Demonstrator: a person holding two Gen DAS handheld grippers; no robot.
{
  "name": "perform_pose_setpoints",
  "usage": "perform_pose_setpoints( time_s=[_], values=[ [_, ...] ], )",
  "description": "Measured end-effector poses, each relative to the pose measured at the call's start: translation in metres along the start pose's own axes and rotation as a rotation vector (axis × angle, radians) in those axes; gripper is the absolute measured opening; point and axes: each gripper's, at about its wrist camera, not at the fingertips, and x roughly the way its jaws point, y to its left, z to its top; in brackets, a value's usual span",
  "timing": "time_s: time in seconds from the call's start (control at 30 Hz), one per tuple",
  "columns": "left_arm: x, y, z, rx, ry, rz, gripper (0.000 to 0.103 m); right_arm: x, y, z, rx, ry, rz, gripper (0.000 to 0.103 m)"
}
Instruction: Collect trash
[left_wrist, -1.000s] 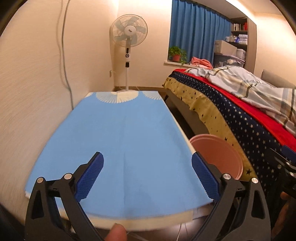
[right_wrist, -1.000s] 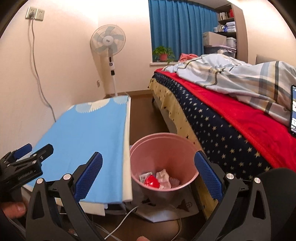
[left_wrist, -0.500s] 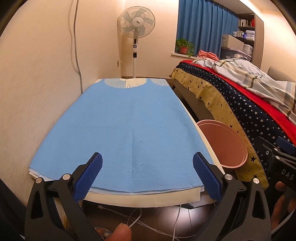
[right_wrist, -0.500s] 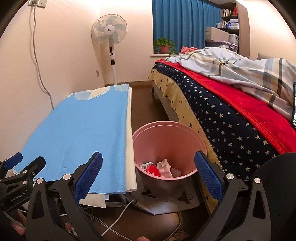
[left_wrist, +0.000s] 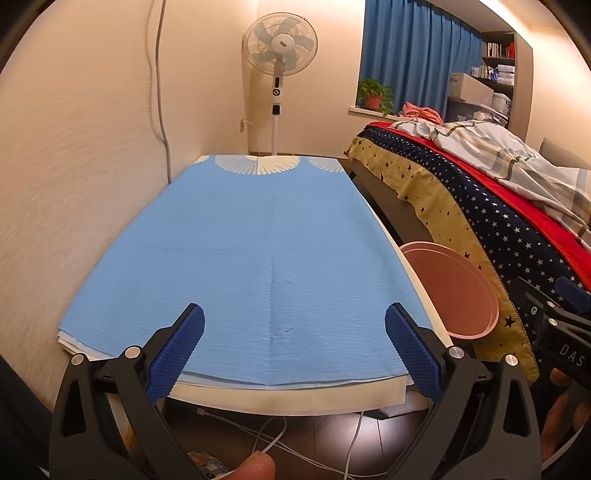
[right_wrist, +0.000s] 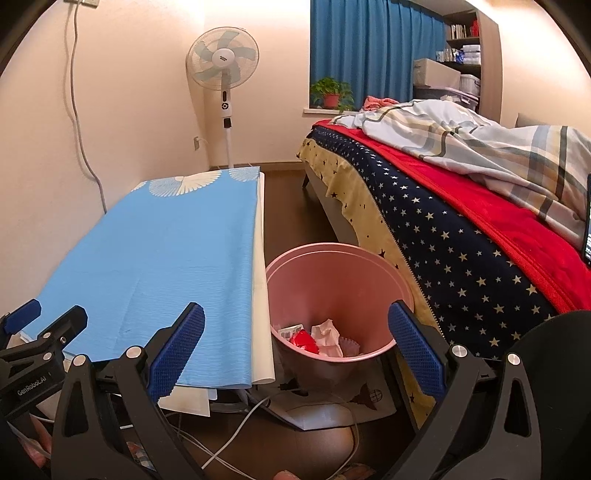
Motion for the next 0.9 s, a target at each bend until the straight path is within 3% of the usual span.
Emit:
perform_pose_setpoints(
  time_s=[0.9],
  values=[
    [0.0008, 0.0015, -0.0003, 0.004, -0.003, 0.002, 0.095, -0.0003, 0.0015, 0.0008, -0.002, -0.005, -0.001, 0.098]
  ],
)
